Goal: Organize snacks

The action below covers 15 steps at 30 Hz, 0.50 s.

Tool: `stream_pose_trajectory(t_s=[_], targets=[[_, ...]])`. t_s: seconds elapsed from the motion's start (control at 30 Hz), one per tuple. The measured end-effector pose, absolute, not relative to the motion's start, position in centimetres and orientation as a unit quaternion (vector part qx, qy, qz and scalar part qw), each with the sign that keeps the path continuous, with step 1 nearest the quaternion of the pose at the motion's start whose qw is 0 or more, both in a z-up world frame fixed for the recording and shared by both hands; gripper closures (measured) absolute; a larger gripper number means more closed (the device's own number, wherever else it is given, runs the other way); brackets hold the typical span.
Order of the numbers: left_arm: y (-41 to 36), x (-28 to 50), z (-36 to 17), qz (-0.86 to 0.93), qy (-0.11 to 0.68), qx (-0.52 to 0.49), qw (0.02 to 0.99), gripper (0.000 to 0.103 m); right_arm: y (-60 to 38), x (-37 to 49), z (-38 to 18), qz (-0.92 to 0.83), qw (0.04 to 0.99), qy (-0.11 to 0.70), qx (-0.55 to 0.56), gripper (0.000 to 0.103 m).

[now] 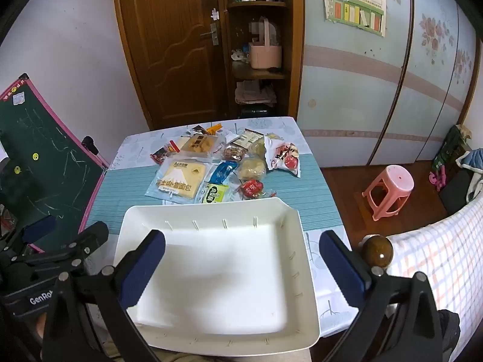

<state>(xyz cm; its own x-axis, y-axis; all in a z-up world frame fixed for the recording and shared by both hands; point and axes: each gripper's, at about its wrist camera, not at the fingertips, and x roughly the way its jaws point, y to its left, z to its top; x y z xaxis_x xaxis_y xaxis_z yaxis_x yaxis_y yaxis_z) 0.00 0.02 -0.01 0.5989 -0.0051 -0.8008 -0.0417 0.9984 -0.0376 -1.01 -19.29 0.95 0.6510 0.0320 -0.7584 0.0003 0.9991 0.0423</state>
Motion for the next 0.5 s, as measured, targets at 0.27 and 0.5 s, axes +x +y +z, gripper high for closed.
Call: stream_pose_trajectory(t_s=[0.27, 0.5], targets=[[-0.05, 0.03, -0.02, 0.011, 0.445, -0.025, 0.895, 0.000, -19.28, -0.99, 0.75, 0.007, 0.909, 0.416, 0.019, 0.001], [-0.10, -0.25, 0.25, 0.010, 0.448, -0.026, 0.893, 0.000, -19.03, -0.98, 0.86, 0.008, 0.908, 0.418, 0.020, 0.001]])
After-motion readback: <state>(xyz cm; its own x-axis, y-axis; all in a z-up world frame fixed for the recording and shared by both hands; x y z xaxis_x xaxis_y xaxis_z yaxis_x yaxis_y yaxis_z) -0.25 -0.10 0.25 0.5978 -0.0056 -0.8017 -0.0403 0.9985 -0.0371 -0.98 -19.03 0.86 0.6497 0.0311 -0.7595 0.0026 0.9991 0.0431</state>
